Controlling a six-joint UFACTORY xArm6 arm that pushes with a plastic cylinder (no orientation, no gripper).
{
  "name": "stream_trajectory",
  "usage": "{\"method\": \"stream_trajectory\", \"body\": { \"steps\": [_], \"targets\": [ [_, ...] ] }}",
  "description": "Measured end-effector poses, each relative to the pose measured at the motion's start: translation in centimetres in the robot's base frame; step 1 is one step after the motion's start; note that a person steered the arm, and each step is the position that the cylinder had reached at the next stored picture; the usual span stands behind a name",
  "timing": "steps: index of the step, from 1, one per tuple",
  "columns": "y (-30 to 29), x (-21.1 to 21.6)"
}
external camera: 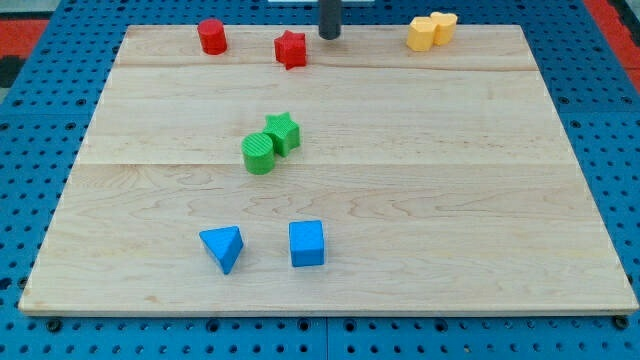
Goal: Push red star into red circle
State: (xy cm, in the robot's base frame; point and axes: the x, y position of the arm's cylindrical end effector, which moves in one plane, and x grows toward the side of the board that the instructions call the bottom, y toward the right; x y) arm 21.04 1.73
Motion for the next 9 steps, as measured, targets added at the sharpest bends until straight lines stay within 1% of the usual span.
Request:
{"method": "stream_trajectory", "body": {
  "steps": [1,2,3,4,5,6,7,8,9],
  "targets": [
    [-4.2,0.3],
    [-4.2,4.2],
    [-5.2,5.8],
    [-8.8,6.0],
    [-8.8,9.6],
    [-11.0,9.4],
    [-12.1,5.1],
    [-13.3,4.3],
    [-12.8,4.3]
  ]
}}
